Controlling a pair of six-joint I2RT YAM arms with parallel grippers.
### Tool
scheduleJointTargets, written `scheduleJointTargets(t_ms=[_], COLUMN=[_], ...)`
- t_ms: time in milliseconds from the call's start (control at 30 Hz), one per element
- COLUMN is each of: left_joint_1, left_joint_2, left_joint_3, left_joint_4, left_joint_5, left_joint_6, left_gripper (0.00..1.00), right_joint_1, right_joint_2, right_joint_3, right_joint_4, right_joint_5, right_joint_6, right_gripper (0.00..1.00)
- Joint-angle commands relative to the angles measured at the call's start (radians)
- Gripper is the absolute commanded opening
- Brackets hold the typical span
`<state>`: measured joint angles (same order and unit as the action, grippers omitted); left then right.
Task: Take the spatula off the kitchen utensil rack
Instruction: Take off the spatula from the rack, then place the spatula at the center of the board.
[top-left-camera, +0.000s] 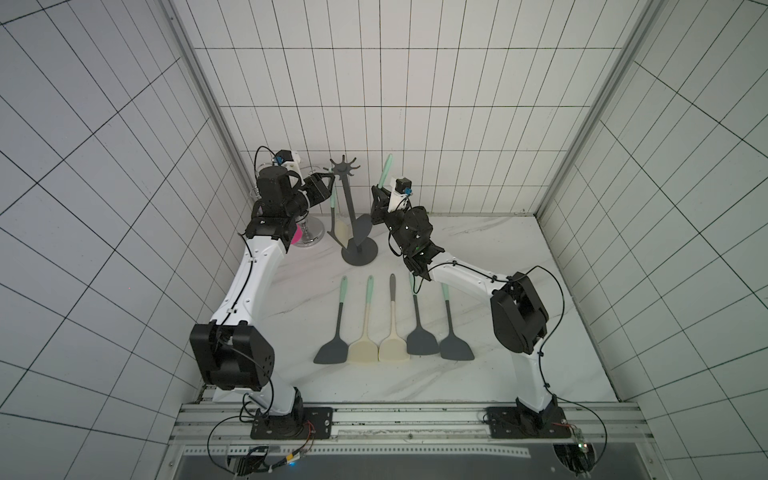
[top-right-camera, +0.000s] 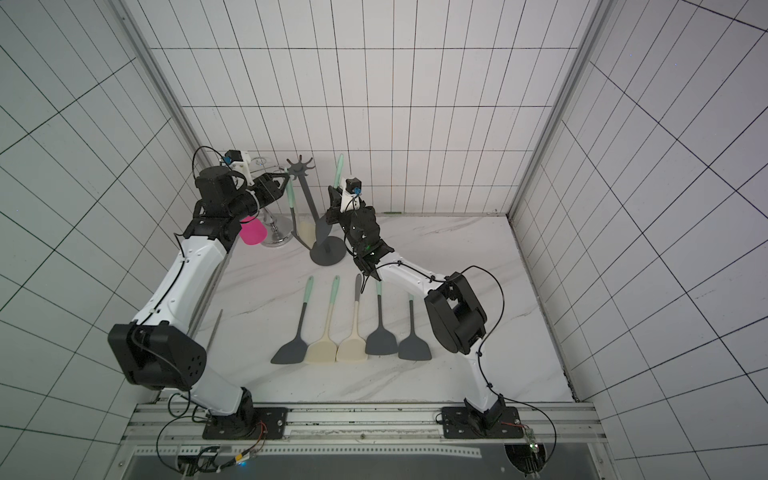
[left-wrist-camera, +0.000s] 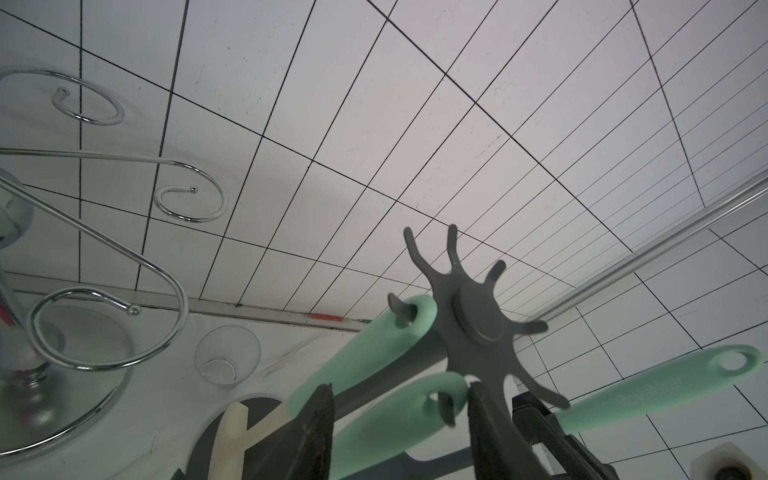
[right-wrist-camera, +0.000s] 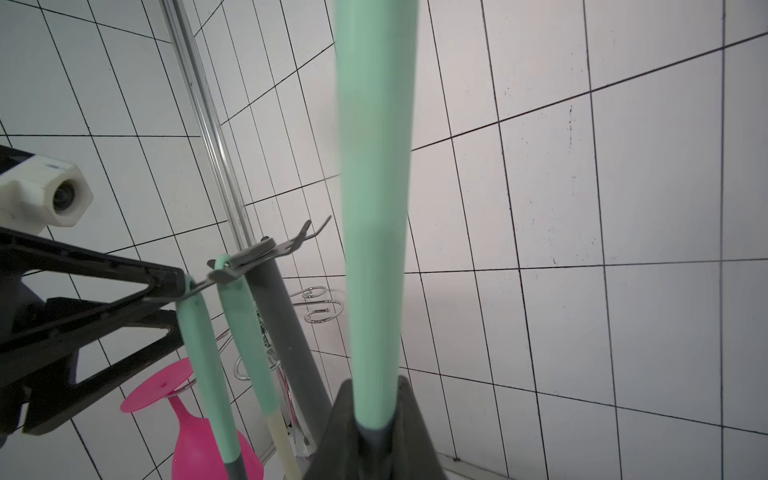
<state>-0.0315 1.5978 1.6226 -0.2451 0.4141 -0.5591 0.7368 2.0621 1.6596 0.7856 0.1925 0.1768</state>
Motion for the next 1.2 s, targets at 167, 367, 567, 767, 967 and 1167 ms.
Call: scheduleJointTargets(t_ms=[167, 367, 567, 767, 967, 1167], left_joint_1=[0.005, 0.008, 0.012, 0.010, -0.127, -0.318], left_joint_2=[-0.033, -0.051, -0.138, -0.261, -0.485, -0.554], left_joint_3=[0.005, 0.048, 0.025, -0.033, -0.326, -0.530], left_joint_4=[0.067, 0.001, -0.037, -0.050, -0.006, 0.111], left_joint_5=[0.098, 0.072, 0.062, 0.198, 0.311, 0.465], left_joint_6=[-0.012, 0.007, 0.061, 0.092, 0.282, 0.335], left_gripper=[0.58, 0.59, 0.59, 0.60, 0.59, 0.61], right_joint_1=[-0.051, -0.079, -0.104, -0.162, -0.273, -0.280], right_joint_2=[-0.210, -0.387, -0.602, -0.783, -0.868, -0.918], right_joint_3=[-0.237, -0.342, -0.480, -0.601, -0.644, -0.768], right_joint_4=[-0.063, -0.254, -0.512, -0.763, -0.845, -0.696], right_joint_5=[0.034, -0.100, -0.315, -0.586, -1.005, -1.152], right_joint_6=[0.025, 0.020, -0.036, -0.044, 0.004, 0.081], right_gripper=[0.00, 0.00, 0.00, 0.00, 0.00, 0.00])
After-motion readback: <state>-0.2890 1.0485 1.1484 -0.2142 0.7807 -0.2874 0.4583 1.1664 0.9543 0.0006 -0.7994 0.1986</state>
